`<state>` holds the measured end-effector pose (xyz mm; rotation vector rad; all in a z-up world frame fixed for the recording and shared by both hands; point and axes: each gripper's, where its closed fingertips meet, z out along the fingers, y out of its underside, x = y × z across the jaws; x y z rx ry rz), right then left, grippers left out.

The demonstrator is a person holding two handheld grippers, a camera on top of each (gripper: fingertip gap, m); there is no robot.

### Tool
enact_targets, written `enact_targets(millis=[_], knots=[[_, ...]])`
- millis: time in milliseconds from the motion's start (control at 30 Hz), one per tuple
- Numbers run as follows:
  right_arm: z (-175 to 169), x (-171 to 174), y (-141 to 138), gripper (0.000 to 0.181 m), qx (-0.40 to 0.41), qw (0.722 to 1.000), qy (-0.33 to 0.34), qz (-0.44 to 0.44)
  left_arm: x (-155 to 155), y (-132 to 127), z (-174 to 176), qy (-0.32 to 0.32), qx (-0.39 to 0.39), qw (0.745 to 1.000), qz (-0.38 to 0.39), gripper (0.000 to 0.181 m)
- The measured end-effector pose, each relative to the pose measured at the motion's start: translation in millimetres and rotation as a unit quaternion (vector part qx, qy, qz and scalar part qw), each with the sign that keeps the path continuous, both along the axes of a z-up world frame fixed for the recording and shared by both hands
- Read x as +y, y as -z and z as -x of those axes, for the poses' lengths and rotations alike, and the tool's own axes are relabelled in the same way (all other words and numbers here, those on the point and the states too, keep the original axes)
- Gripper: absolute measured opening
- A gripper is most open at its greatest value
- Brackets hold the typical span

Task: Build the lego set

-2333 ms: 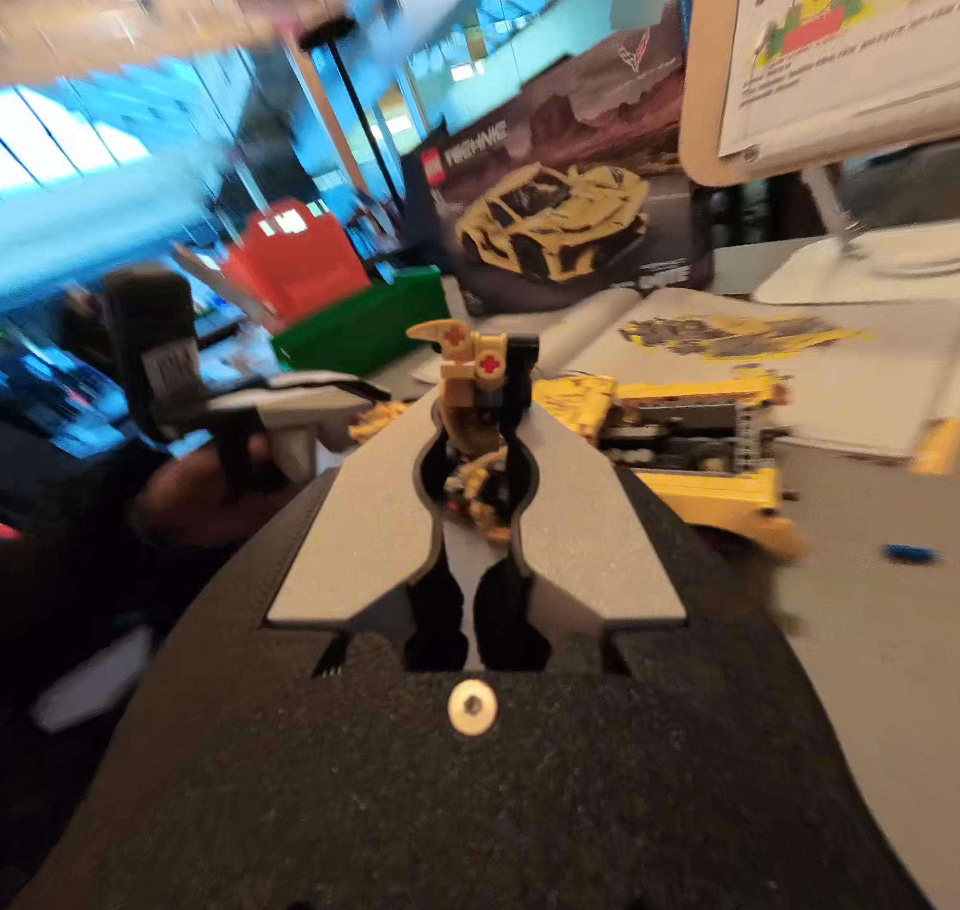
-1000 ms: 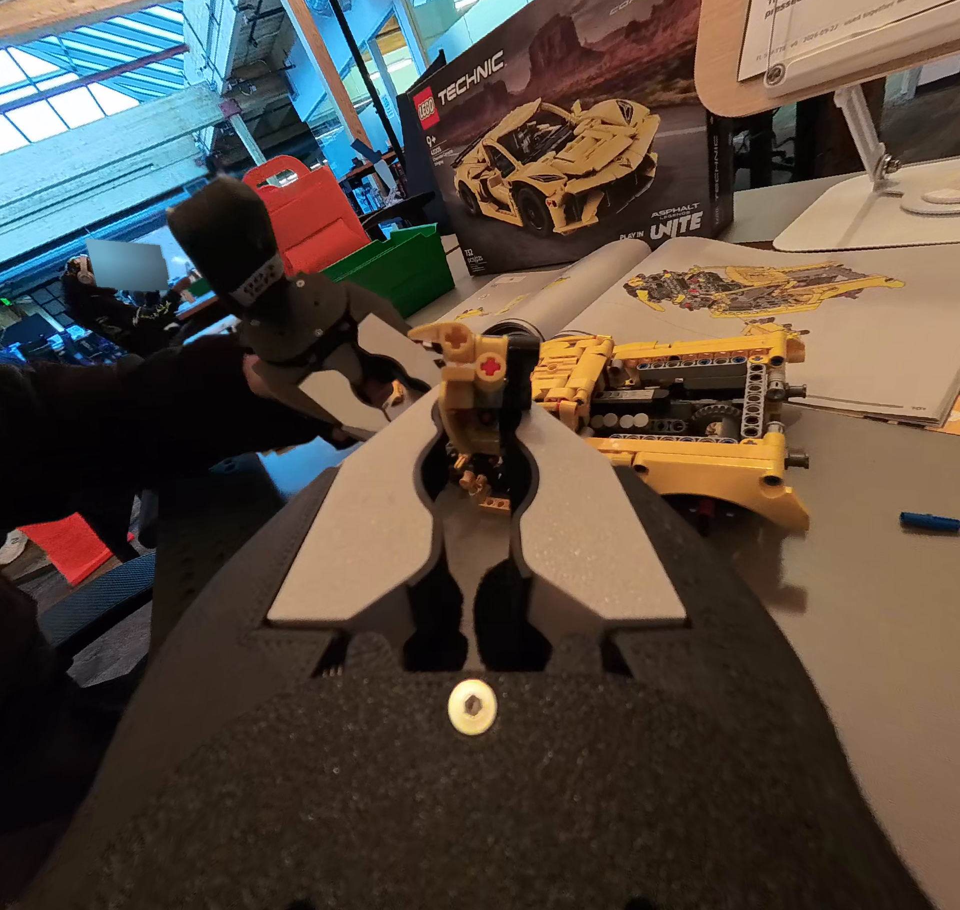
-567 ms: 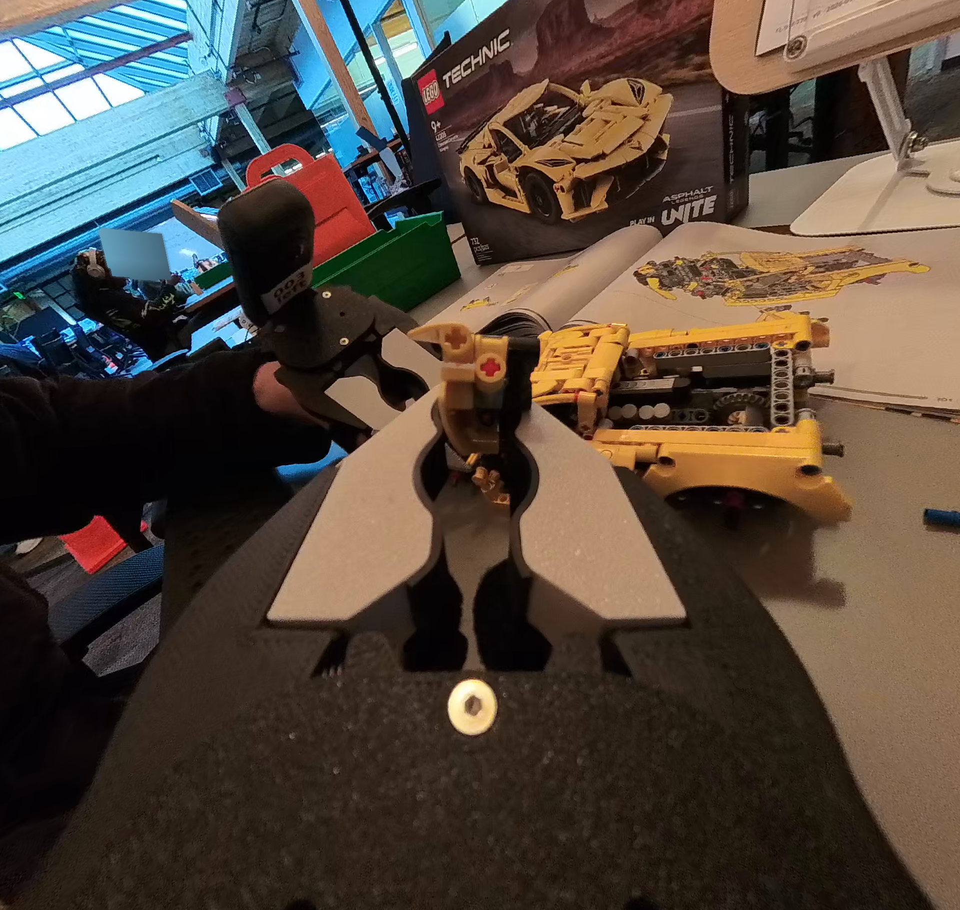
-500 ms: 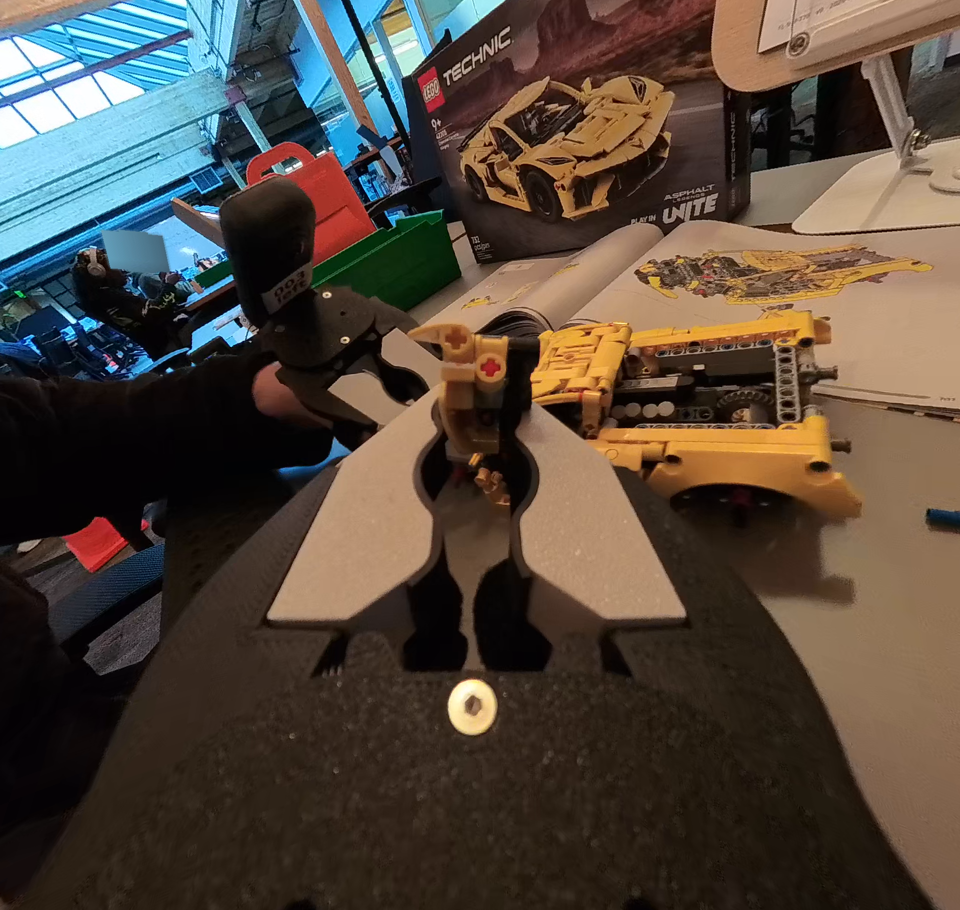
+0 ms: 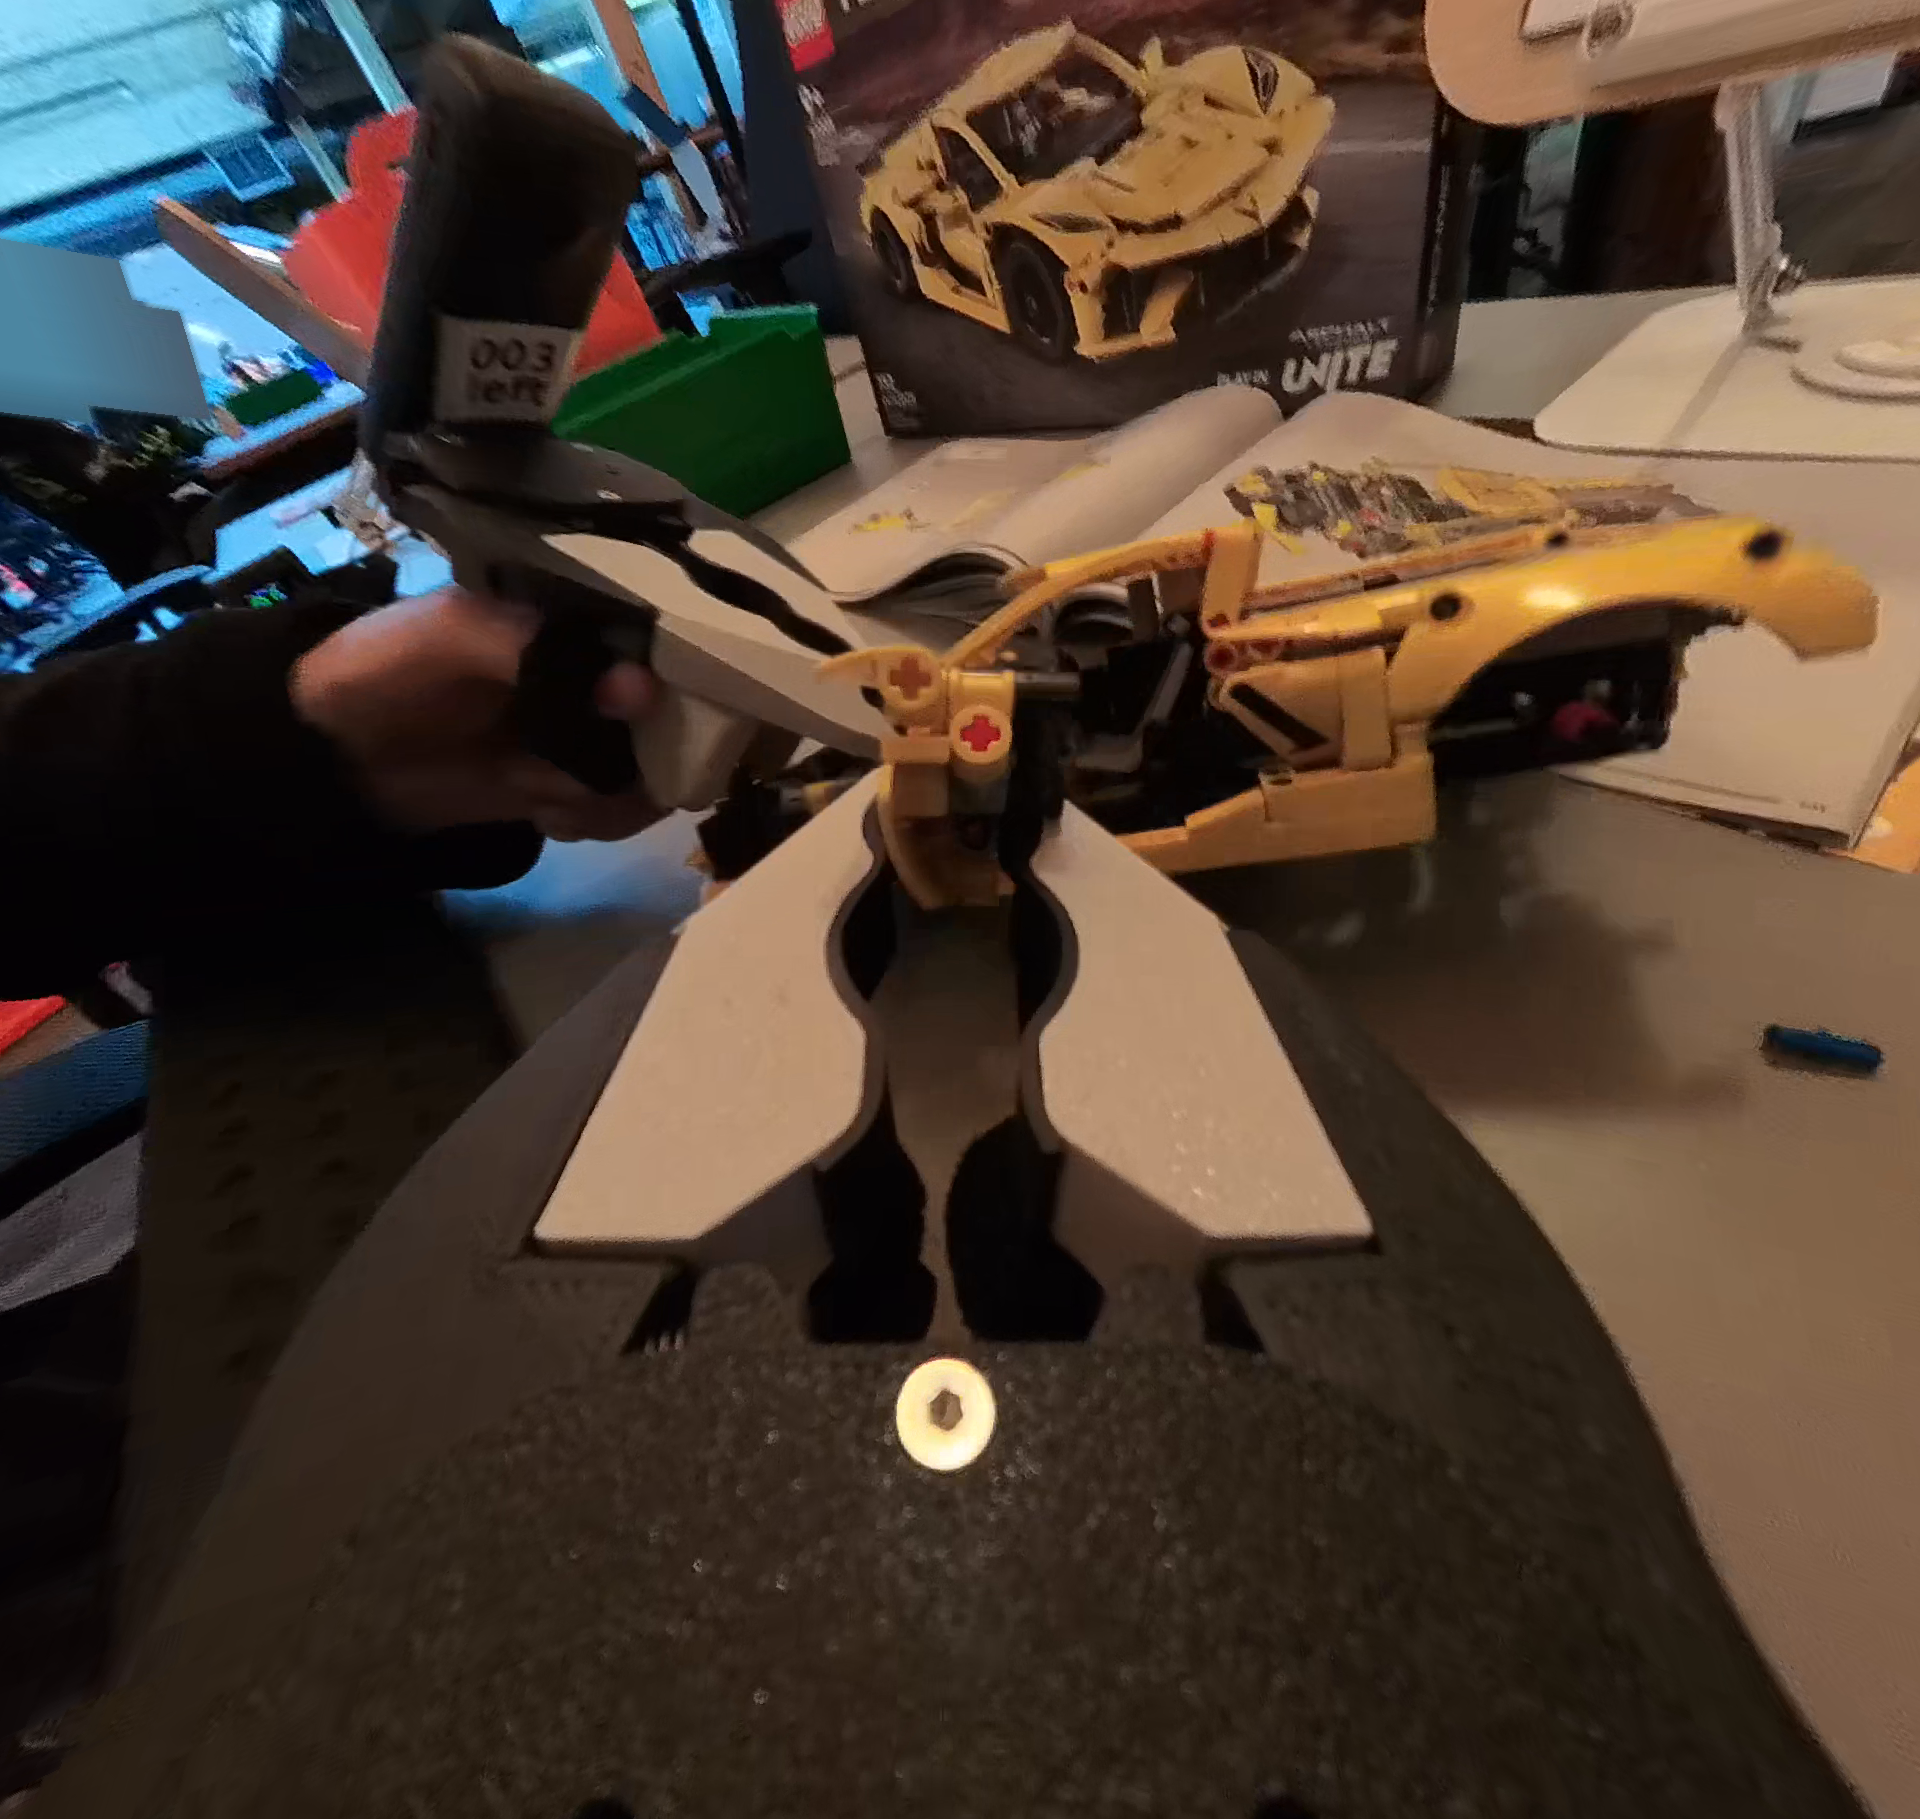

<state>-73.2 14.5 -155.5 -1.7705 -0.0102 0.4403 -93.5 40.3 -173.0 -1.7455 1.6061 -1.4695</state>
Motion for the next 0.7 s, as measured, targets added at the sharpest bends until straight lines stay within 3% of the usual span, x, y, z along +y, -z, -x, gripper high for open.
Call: enact_targets(millis=[167, 700], knots=[[5.2, 11.5, 17.4, 0.015, -0.023, 0.999, -0.008, 0.04, 2.2, -2.5, -0.7, -0.007, -0.009, 0.999, 0.051, 0.007], [3.2, 14.7, 10.5, 0.015, 0.011, 1.0, -0.009, 0.018, 2.8, -3.7, -0.6, -0.004, -0.014, 0.996, 0.092, 0.007]])
